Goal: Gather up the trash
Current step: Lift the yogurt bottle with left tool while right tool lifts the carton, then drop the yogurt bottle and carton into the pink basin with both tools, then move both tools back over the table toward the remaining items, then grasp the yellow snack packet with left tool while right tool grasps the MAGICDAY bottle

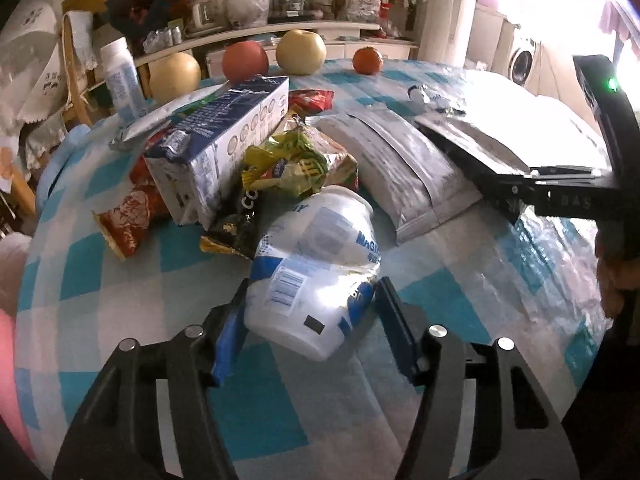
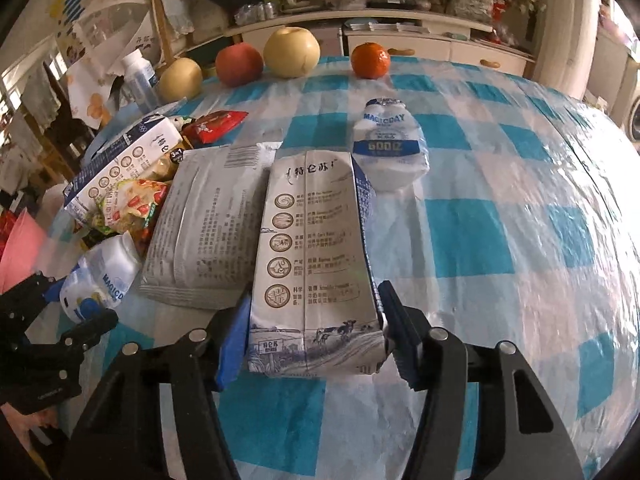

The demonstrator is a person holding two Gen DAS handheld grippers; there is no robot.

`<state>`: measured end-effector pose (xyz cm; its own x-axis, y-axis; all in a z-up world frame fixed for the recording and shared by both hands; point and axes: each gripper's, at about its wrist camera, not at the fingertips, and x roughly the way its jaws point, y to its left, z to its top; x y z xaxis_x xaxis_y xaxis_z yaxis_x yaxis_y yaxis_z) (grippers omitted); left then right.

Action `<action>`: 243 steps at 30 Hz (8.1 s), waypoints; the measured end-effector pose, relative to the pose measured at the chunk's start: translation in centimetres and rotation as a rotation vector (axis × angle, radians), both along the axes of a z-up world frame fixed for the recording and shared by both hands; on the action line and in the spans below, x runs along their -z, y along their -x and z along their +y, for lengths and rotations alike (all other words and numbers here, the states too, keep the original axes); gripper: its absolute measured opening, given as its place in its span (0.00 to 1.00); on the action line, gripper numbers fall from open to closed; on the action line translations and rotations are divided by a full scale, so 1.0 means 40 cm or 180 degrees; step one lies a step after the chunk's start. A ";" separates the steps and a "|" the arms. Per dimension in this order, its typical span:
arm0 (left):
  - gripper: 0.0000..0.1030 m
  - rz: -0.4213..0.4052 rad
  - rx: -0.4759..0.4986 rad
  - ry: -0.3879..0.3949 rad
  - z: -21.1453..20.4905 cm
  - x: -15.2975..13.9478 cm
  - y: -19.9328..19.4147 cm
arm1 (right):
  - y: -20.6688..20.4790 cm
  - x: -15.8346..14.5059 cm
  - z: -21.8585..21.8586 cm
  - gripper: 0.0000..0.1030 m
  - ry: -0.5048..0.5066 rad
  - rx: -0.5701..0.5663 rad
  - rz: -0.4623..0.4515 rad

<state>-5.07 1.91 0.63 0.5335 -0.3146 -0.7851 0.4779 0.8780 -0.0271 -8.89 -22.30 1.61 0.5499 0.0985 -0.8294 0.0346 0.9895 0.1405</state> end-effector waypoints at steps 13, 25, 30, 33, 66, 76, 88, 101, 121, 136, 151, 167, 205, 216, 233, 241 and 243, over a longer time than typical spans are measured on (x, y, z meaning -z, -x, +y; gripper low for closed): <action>0.56 0.0028 -0.0197 0.0456 0.099 -0.056 0.022 | 0.096 -0.083 0.007 0.58 -0.0405 0.0163 -0.0314; 0.56 -0.0194 -0.0299 0.0721 0.195 -0.143 0.065 | 0.152 -0.168 0.138 0.58 -0.0654 -0.0151 -0.0536; 0.56 -0.0351 -0.0553 0.0838 0.295 -0.188 0.078 | 0.152 -0.235 0.269 0.58 -0.0751 -0.0509 -0.0699; 0.56 -0.0451 -0.0818 0.0916 0.387 -0.210 0.086 | 0.136 -0.274 0.376 0.58 -0.0875 -0.0776 -0.0764; 0.90 -0.1304 -0.3463 0.1370 1.012 -0.164 0.204 | -0.052 -0.175 0.999 0.88 -0.0878 -0.1536 -0.0465; 0.90 -0.1340 -0.3226 0.1127 0.905 -0.188 0.190 | 0.041 -0.167 0.840 0.95 -0.0879 -0.1366 -0.0523; 0.90 -0.1283 -0.2771 0.1104 0.761 -0.173 0.184 | 0.136 -0.133 0.699 0.95 -0.0963 -0.1211 -0.0455; 0.90 -0.1276 -0.2205 0.0754 0.587 -0.176 0.188 | 0.157 -0.139 0.590 0.95 -0.0749 -0.1130 -0.0631; 0.90 -0.1272 -0.1587 0.0248 0.344 -0.175 0.153 | 0.097 -0.154 0.285 0.95 -0.0719 -0.0262 -0.0705; 0.90 -0.0926 -0.0920 0.0185 0.115 -0.141 0.114 | -0.034 -0.141 -0.019 0.95 -0.0678 0.0511 -0.0596; 0.90 -0.0422 -0.0909 0.0459 -0.066 -0.072 0.010 | -0.196 -0.051 -0.114 0.95 -0.0276 0.0524 -0.0488; 0.82 -0.0155 -0.1268 0.0739 -0.079 -0.041 -0.094 | -0.269 0.022 -0.114 0.72 -0.0260 0.0401 -0.0219; 0.35 -0.0338 -0.1201 0.0987 0.034 -0.105 -0.003 | -0.200 -0.052 -0.108 0.58 -0.0720 0.0080 -0.0481; 0.34 -0.0272 -0.1072 0.0978 0.107 -0.097 0.035 | -0.141 -0.091 0.004 0.58 -0.0586 -0.0350 -0.0574; 0.46 0.0132 -0.0772 0.0896 0.046 -0.001 -0.025 | -0.119 -0.094 0.080 0.58 -0.0469 -0.0580 -0.0542; 0.35 0.0154 -0.0795 0.0997 0.086 -0.009 -0.027 | -0.098 -0.088 0.151 0.58 -0.0408 -0.0721 -0.0499; 0.34 0.0157 -0.0790 0.1064 0.101 -0.018 -0.024 | -0.091 -0.092 0.166 0.58 -0.0437 -0.0744 -0.0503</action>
<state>-4.11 5.96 1.34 0.5895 -0.4231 -0.6881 0.2440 0.9053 -0.3475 -5.24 -15.64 5.27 0.6202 0.3425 -0.7057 -0.2244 0.9395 0.2588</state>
